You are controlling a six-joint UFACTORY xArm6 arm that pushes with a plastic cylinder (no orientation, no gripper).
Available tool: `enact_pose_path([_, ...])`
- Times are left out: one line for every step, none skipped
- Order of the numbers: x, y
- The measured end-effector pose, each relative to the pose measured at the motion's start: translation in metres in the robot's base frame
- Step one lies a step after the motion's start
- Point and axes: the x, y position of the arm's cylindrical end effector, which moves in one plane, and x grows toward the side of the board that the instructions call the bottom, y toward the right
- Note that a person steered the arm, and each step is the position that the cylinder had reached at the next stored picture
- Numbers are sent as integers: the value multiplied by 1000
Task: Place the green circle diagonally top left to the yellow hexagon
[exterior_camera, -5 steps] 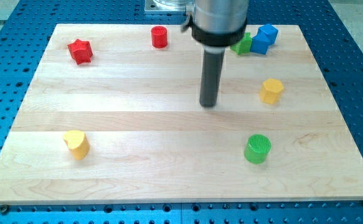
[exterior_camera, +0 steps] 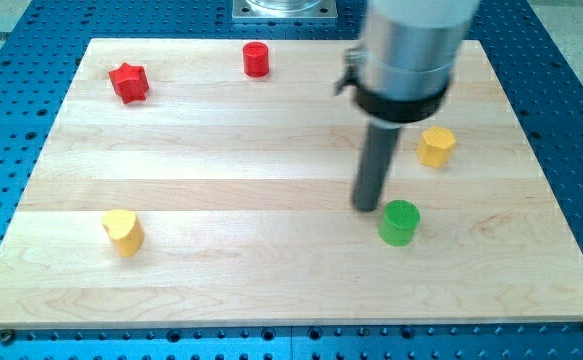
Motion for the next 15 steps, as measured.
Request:
enact_pose_path([4,25])
enact_pose_path([70,8])
enact_pose_path([49,81])
enact_pose_path([-30,49])
enact_pose_path([-33,-15])
enact_pose_path([-10,-61])
enact_pose_path([-78,-92])
enact_pose_path([-121,11])
enact_pose_path([-118,-79])
enact_pose_path([-63,-137])
enact_pose_path([-46,-77])
enact_pose_path([-93,8])
enact_pose_path([-170,51])
enact_pose_path([-125,48])
enact_pose_path([-124,-16])
